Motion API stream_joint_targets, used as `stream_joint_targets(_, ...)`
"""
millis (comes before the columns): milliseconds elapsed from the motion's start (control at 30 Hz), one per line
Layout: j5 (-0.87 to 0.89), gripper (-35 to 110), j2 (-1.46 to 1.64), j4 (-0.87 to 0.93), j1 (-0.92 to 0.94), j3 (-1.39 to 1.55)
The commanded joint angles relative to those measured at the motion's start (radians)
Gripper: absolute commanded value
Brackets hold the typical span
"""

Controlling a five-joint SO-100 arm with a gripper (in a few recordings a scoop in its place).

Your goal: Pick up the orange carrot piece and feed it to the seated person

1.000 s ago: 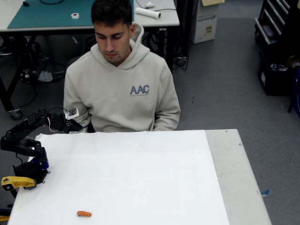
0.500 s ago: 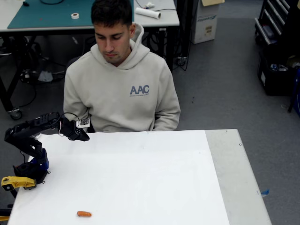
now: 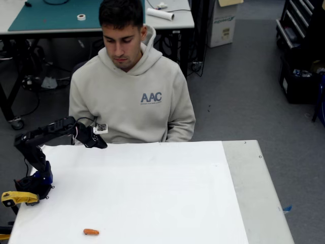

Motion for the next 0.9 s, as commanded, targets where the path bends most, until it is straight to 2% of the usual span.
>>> stream_joint_targets(0, 0.009, -3, -0.037, -0.009, 0.035, -0.091)
stream_joint_targets(367, 0.002, -3, -0.077, -0.011, 0.179, -0.080)
stream_joint_targets(667, -0.193, -3, -0.080, -0.011, 0.411, -0.072)
stream_joint_targets(867, -0.268, -3, -0.173, -0.011, 0.500, -0.089)
